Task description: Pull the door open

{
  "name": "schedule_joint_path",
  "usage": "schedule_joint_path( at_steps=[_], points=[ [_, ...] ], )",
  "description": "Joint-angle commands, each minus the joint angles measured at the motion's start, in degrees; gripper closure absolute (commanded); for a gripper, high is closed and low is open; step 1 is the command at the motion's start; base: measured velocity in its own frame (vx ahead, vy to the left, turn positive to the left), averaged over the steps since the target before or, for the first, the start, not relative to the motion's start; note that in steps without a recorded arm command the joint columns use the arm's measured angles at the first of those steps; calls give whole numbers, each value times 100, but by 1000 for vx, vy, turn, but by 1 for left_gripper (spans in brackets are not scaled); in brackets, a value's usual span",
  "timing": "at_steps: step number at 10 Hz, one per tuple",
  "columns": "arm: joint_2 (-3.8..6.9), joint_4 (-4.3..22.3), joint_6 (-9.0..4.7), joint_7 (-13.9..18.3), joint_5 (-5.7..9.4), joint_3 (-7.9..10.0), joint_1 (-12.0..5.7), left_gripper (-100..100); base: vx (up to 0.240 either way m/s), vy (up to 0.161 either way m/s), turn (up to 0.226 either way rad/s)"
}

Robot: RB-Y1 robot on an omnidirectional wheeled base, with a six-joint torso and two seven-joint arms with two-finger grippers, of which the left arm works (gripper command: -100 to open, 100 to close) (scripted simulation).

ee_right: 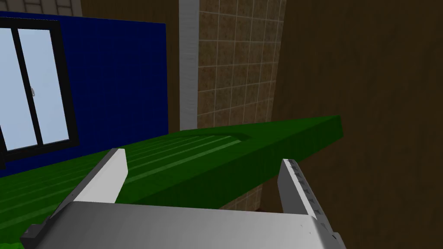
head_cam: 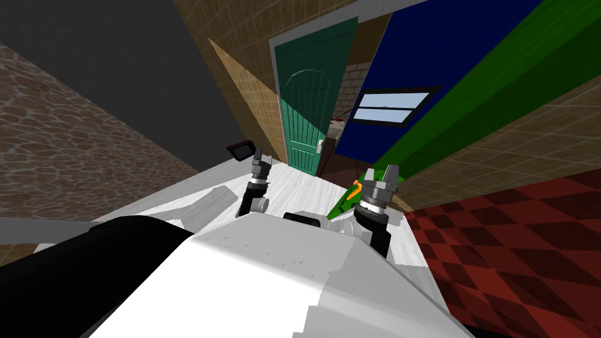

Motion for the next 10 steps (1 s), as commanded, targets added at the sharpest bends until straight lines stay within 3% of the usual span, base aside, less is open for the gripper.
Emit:
schedule_joint_path(
  at_steps=[1, 4, 10],
  points=[
    [31, 188, -2, 17, 49, -133, -129, -100, 62, 107, 133],
    [60, 376, -4, 34, 99, -268, -259, -100, 170, 12, 90],
    [145, 1135, -11, 103, 297, -810, -781, -100, 172, 37, 140]
  ],
)
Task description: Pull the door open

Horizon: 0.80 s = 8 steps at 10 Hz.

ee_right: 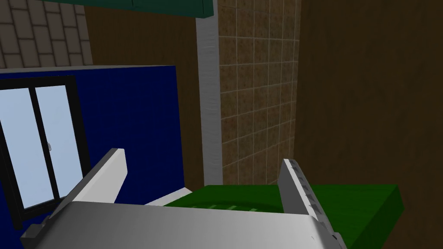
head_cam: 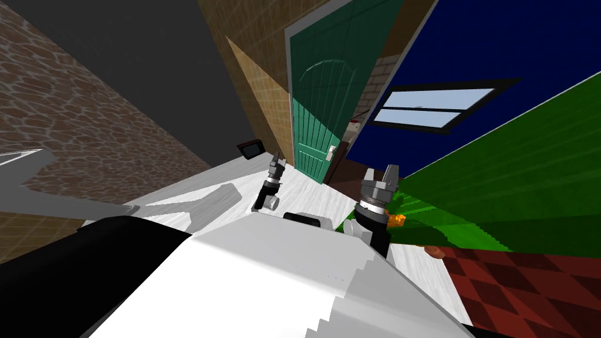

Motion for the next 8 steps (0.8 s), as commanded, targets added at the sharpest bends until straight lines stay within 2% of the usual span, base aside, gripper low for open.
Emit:
schedule_joint_path(
  at_steps=[1, 4, 5, 8],
  points=[
    [39, 159, -15, 31, 54, -95, -102, -100, 119, 0, 94],
    [70, 555, -18, 67, 157, -379, -373, -100, 117, 13, 132],
    [85, 764, -19, 86, 211, -530, -517, -100, 164, 5, 200],
    [105, 1092, -21, 116, 296, -767, -741, -100, 133, 4, 117]
  ],
)
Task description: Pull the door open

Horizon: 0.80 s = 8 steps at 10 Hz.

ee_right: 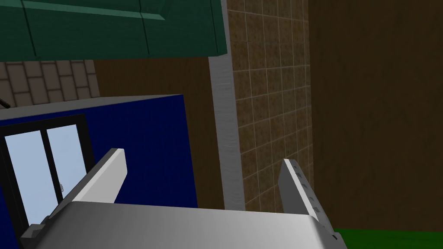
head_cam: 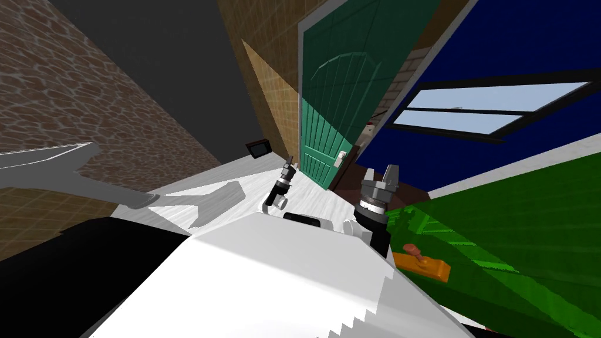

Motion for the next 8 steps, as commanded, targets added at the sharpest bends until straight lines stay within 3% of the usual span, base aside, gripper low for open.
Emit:
schedule_joint_path(
  at_steps=[1, 7, 8],
  points=[
    [21, 211, -42, 25, 52, -122, -128, -100, 102, -5, 114],
    [51, 908, -44, 89, 232, -629, -606, -100, 93, -13, 118],
    [58, 1148, -44, 111, 294, -804, -770, -100, 126, -34, 236]
  ],
)
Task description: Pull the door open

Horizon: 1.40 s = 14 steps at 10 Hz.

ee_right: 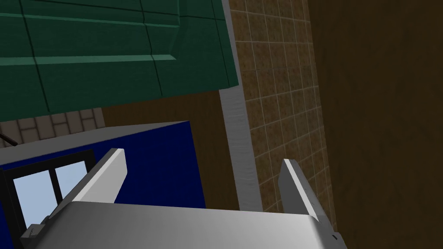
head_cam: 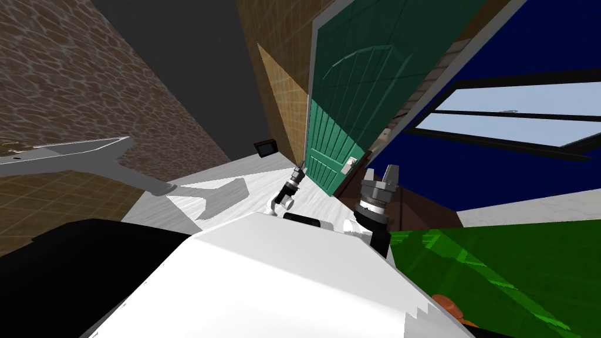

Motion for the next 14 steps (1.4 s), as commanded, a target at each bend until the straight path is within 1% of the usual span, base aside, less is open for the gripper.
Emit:
schedule_joint_path(
  at_steps=[1, 10, 14],
  points=[
    [-23, 184, 43, 2, 47, -212, -128, -100, 143, -52, 152],
    [-8, 1255, 43, 100, 322, -997, -859, -100, 91, -48, 108],
    [-8, 1716, 44, 143, 439, -1336, -1174, -100, 70, -79, 102]
  ],
)
